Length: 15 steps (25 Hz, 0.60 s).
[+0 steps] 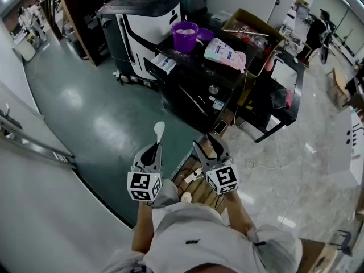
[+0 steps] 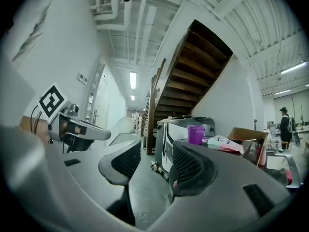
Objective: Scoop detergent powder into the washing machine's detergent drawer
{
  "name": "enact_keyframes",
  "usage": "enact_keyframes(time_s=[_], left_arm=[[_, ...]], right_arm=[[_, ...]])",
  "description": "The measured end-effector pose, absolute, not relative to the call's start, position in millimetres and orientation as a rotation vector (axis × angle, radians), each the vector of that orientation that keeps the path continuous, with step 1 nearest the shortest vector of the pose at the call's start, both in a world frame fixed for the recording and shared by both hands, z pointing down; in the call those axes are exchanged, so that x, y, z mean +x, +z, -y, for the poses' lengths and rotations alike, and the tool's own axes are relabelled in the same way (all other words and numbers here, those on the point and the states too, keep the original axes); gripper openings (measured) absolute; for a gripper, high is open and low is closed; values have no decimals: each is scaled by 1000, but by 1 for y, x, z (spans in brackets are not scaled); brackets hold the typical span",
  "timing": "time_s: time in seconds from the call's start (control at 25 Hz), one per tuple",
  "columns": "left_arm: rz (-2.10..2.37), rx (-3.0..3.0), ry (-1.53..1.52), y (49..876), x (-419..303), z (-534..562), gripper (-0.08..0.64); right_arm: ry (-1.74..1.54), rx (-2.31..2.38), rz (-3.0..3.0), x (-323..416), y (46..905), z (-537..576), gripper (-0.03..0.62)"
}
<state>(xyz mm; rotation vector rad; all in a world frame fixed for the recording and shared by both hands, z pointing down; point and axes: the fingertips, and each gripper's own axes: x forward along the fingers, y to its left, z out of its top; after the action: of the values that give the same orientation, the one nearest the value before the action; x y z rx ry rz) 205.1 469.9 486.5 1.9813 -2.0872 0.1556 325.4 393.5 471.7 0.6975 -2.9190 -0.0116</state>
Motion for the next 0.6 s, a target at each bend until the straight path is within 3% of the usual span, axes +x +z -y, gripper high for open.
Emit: enact_keyframes(time_s=[0.6], left_arm=[[2063,2003,160,483,154,-414,15]], right_arm=[[13,691,2901,267,473,-342,187]])
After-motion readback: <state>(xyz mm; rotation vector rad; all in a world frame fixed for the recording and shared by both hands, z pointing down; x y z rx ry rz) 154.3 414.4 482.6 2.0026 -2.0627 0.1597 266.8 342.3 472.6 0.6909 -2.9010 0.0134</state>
